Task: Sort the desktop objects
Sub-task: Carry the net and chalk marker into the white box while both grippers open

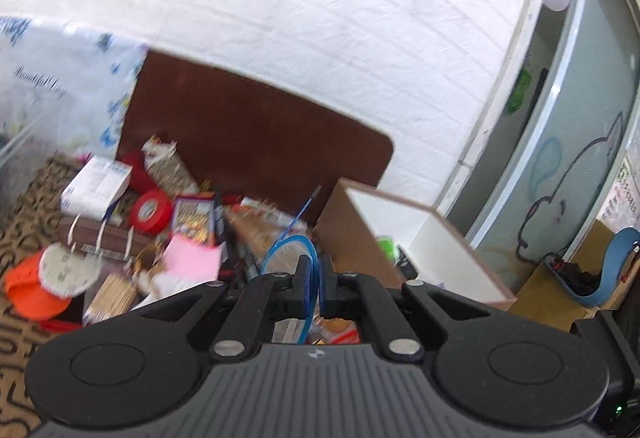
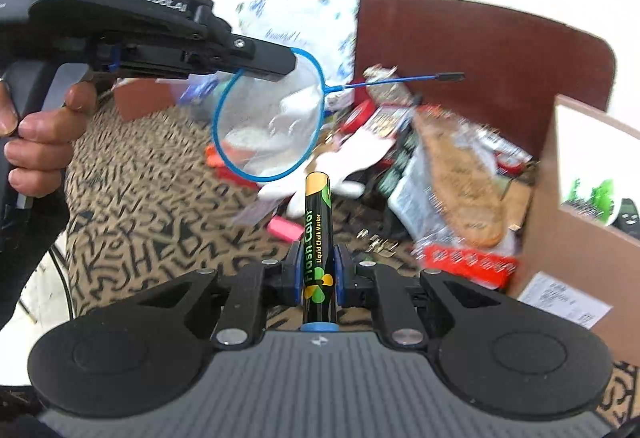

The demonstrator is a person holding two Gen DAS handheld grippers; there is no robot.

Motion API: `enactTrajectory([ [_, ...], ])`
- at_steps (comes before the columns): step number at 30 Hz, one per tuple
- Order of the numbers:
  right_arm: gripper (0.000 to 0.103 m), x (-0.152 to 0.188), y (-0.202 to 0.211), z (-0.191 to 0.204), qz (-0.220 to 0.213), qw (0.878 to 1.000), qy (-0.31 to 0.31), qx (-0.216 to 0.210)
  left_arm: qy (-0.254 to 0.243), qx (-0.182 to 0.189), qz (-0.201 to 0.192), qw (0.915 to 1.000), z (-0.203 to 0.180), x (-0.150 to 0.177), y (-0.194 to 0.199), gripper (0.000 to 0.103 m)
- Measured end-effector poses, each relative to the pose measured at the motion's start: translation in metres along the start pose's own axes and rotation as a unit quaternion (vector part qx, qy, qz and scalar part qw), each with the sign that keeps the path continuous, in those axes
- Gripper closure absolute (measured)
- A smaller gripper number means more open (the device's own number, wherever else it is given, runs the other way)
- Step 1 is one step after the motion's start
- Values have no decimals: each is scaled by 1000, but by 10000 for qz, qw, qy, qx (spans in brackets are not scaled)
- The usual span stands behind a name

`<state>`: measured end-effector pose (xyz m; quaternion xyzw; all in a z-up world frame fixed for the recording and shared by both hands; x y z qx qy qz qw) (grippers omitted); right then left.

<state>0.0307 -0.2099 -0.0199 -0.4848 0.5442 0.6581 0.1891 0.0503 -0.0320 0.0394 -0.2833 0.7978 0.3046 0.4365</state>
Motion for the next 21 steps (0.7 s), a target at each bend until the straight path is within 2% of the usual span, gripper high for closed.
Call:
enactTrajectory([
  [6,90,-17,13,-33,-325,9987,-214,329,-222,267,-91,9994,-28,-23,-23,103],
  [12,90,-30,26,-83,-572,9937,-485,836,-233,620,-63,9978,-60,-40,-62,103],
  [21,90,-33,31,-166,-560,9807,-889,1650,-281,988,208,9945,-106,-49,-137,103],
])
Point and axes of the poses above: each gripper's, at about its wrist camera, not at the fingertips, and y roughly against the way its jaws point, z to its left, x to its underside, the point moved 5 cm from there along -y, roughly the way its jaws point, and after that the axes turned 12 degrees about x, right-handed, at the moved point
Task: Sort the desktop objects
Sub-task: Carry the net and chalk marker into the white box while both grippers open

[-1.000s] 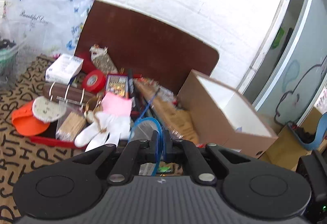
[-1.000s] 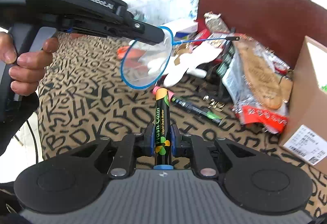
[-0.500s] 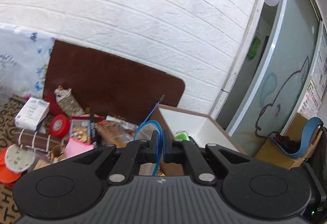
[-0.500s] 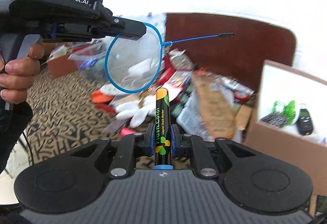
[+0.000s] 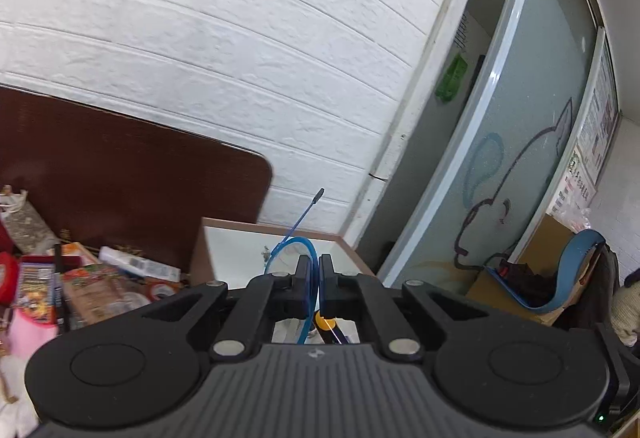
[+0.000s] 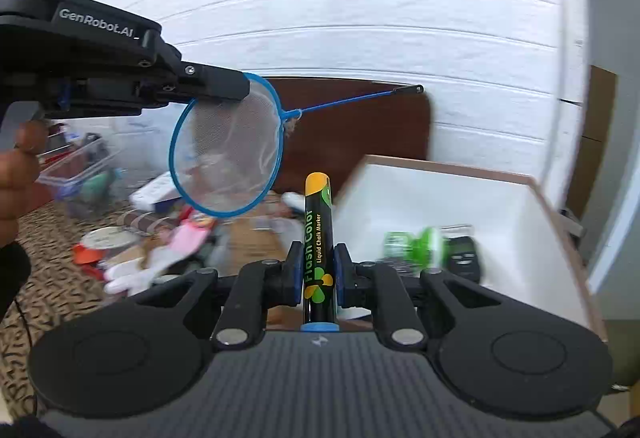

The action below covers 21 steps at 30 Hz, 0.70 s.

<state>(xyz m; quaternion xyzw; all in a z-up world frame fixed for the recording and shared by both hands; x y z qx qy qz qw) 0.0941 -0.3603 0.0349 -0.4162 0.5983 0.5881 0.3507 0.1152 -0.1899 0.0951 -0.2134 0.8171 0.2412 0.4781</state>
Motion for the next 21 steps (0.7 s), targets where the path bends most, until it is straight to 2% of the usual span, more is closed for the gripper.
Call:
enactTrajectory([
  [9,90,3,-41,-62,325,9980,-152,526,58,72,428,9990,-2,12,-78,103],
  [16,89,14,-78,-85,692,9950,-131,712,127,-89,856,9962,18,38,-126,102],
  [21,89,16,-103,-94,911,9927,-49,784,180,-230,1105,9934,35,52,-145,102],
])
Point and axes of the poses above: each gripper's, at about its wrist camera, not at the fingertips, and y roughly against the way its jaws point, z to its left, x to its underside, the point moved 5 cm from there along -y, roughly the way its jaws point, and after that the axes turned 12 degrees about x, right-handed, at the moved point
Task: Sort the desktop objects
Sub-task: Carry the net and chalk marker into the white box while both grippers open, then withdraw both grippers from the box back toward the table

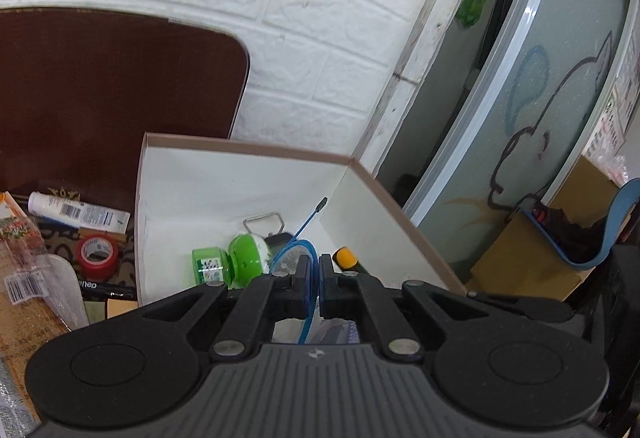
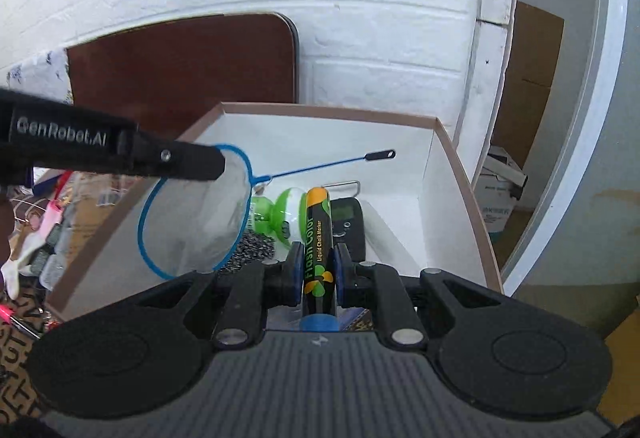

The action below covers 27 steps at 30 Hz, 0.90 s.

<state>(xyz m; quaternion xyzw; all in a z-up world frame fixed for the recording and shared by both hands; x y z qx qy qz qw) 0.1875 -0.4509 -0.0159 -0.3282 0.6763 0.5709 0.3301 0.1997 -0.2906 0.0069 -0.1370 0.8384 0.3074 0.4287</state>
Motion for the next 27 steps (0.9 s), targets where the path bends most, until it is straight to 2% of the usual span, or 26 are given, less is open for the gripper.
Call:
enactTrajectory([
  [11,89,3,-40,-3,558,9965,448,431,15,-101,350,9993,17,11,-27,102],
  [18,89,5,-41,-2,659,9946,582,557,49,-87,423,9991,20,14,-30,100],
  [19,88,5,-40,-1,656,9946,580,551,49,-94,385,9992,20,13,-29,91],
  [20,85,5,-40,-1,658,9946,587,552,55,-106,355,9993,20,12,-28,71],
  [21,79,5,-40,-1,658,9945,596,562,66,-124,315,9994,20,11,-26,60],
  [22,76,5,-39,0,648,9945,593,571,75,-153,255,9995,20,11,-24,44],
  [24,66,5,-37,1,621,9947,596,557,23,-80,158,9998,18,9,-21,38],
  [25,65,5,-36,2,612,9947,605,555,-9,-32,162,9999,16,8,-20,31],
  [27,55,5,-34,3,603,9948,616,535,-71,87,177,9998,9,9,-19,20],
])
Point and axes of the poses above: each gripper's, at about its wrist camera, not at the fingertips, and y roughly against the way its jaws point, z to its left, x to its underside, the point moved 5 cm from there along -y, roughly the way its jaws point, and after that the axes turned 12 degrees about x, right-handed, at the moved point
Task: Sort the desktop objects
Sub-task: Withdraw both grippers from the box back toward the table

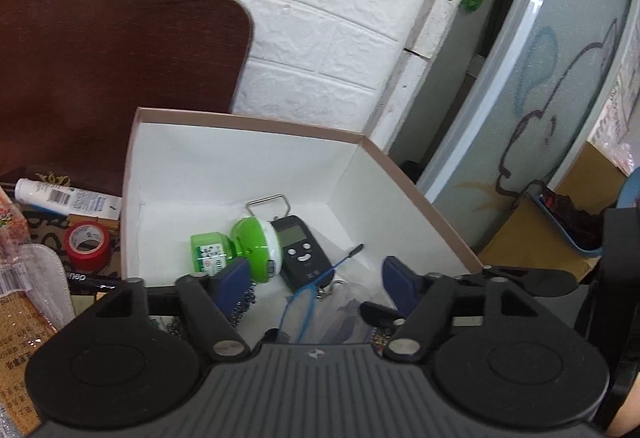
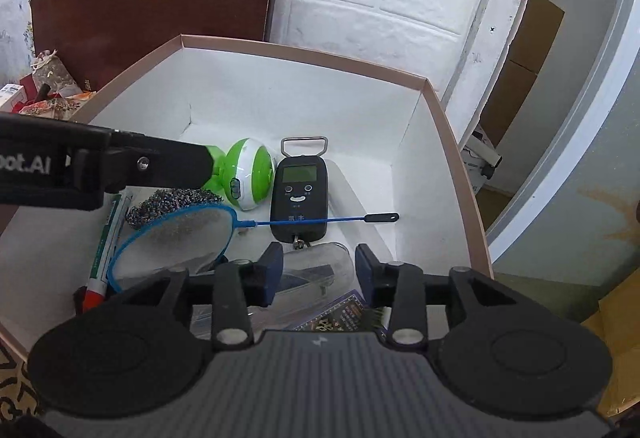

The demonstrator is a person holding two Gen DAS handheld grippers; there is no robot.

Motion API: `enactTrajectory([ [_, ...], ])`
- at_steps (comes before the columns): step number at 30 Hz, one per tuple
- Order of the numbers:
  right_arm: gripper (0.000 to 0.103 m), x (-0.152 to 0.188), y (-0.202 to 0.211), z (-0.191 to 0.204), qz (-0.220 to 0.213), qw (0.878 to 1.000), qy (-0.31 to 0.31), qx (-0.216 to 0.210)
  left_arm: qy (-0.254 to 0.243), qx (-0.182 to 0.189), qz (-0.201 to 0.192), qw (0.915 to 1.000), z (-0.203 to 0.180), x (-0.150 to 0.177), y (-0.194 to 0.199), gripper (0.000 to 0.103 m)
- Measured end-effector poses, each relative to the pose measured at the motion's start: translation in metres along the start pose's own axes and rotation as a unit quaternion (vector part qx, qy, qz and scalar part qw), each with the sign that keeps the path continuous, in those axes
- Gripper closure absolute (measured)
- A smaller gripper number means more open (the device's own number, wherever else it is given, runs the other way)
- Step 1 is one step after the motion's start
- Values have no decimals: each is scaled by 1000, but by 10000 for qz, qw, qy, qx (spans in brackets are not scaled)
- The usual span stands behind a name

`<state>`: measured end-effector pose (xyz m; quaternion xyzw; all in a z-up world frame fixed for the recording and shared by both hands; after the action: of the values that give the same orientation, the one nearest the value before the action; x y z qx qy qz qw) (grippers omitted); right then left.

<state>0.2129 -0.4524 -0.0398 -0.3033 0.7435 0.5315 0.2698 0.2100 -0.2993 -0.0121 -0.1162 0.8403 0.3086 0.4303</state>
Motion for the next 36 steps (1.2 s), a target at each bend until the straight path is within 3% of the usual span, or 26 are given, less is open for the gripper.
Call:
enactTrajectory([
  [2,45,0,2,2,-22,10000,19,-10,-64,-44,-30,10000,-5,1,1,5],
  [5,13,1,7,5,-122,9999,56,28,-202,-101,-103,9997,-10,2,5,3],
  [6,7,1,9,6,-161,9998,70,53,-224,-99,-90,9997,-11,2,5,3],
  [25,7,5,36,10,-244,9996,18,108,-365,-99,-141,9992,-28,7,32,3],
  [36,7,6,74,10,-587,9979,-196,171,-789,-244,-258,9962,-49,21,65,3],
])
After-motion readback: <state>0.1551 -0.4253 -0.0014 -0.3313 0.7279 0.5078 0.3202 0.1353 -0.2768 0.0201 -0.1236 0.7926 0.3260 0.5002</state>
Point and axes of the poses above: each gripper's, at about its wrist camera, not at the fingertips, and y roughly against the way its jaws point, z to its left, x to its underside, the point moved 5 cm from there along -y, roughly the way its jaws point, and after that the axes turned 12 degrees about x, right-handed, at the moved point
